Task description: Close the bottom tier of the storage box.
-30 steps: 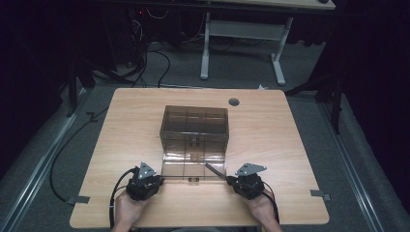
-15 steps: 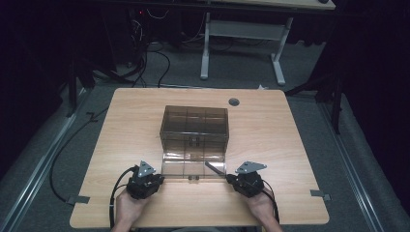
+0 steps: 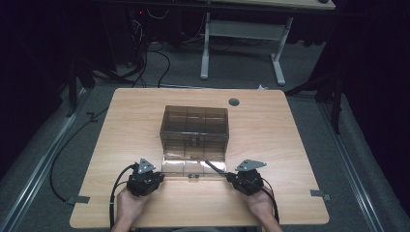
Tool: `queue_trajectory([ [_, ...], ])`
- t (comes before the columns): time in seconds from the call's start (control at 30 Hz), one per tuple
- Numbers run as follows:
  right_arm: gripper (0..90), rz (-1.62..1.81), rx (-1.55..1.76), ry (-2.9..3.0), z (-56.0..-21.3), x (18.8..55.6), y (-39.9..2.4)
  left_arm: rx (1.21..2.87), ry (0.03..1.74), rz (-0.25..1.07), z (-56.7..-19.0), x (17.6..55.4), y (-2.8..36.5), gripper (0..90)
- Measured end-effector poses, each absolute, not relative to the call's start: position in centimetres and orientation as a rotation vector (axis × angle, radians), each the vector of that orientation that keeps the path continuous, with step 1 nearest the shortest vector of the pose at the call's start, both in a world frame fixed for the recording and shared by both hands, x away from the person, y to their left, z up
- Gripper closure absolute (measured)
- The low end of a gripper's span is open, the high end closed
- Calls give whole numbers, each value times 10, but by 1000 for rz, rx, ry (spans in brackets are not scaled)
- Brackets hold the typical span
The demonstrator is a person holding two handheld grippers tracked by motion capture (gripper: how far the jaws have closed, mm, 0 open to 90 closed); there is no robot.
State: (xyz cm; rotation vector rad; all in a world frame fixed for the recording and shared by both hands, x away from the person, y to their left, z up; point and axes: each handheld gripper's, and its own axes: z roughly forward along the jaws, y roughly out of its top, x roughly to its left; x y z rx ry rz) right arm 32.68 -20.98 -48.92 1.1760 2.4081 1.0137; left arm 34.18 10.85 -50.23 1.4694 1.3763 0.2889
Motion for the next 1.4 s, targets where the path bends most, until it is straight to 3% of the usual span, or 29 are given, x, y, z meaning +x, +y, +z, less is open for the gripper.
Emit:
queue_trajectory([
  [1.4,836,1026,1318,2323,-488,359,-207,1483,1381,345,-496,383,101,752],
])
